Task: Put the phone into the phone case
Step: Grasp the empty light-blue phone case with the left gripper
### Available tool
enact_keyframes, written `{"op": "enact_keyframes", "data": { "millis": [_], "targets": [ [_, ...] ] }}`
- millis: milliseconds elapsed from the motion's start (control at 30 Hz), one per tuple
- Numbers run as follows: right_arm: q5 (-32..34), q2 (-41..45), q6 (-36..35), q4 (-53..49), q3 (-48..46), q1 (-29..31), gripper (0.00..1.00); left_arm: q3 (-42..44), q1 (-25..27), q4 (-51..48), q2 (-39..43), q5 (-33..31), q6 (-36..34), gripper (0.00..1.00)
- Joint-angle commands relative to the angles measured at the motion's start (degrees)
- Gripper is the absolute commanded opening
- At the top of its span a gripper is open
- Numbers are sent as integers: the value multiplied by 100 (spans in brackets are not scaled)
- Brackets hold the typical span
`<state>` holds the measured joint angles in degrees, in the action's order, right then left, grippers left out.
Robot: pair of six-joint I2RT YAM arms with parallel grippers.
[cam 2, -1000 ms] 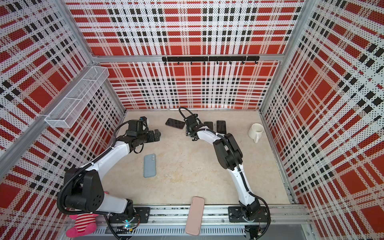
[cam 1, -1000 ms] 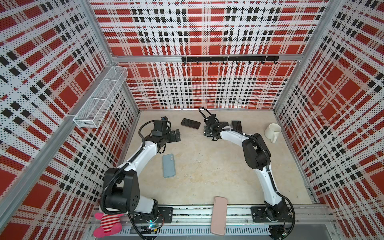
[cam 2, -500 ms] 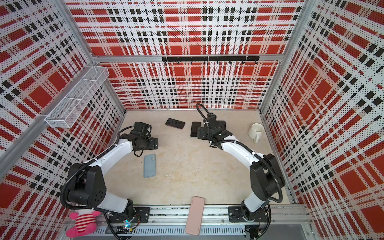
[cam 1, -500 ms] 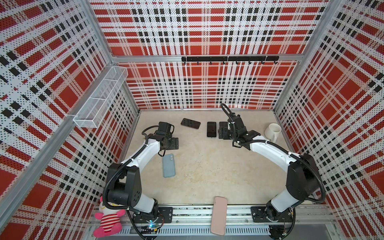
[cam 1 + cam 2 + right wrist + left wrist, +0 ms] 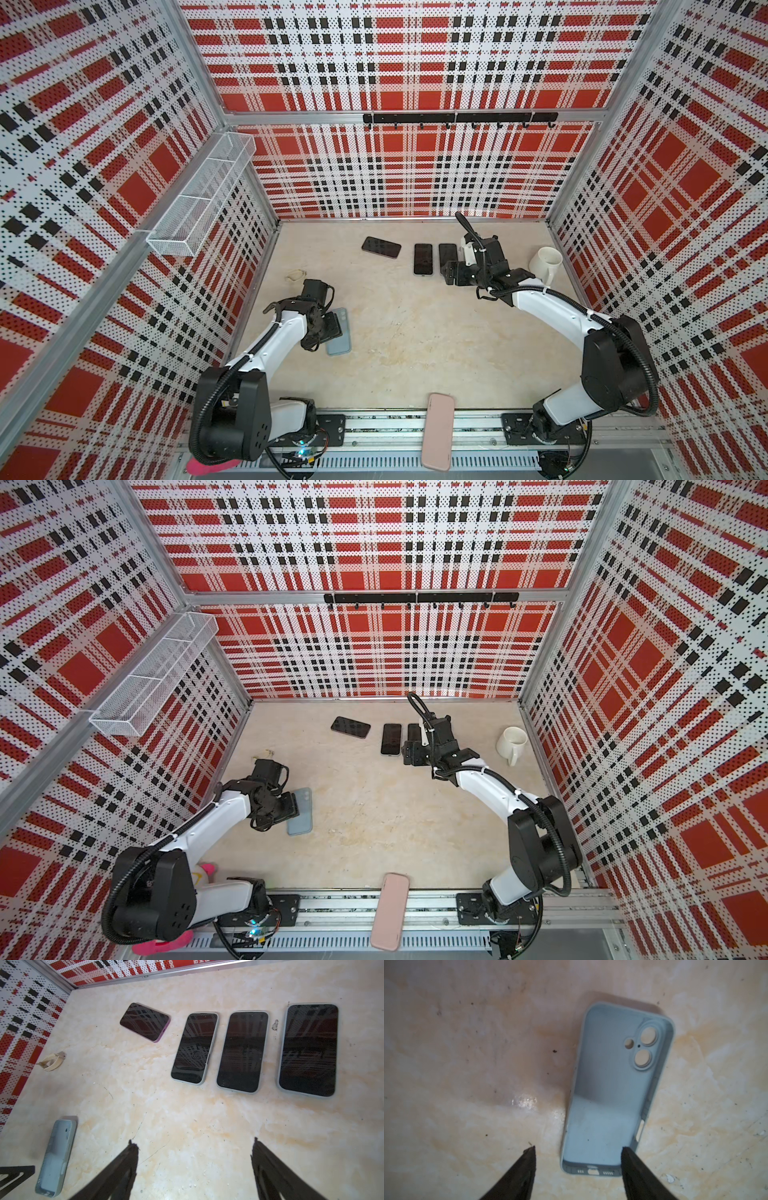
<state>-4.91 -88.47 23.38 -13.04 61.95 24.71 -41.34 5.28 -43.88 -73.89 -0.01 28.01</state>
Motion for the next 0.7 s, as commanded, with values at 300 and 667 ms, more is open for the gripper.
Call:
{"op": "enact_keyframes", "data": {
  "millis": [300,667],
  "targets": [
    [-289,186,-72,465,-315,-257,87,214,-21,652,-654,203,64,31],
    [-450,295,19,684,-548,-472,87,113,567,977,-787,719,456,11]
  ]
}}
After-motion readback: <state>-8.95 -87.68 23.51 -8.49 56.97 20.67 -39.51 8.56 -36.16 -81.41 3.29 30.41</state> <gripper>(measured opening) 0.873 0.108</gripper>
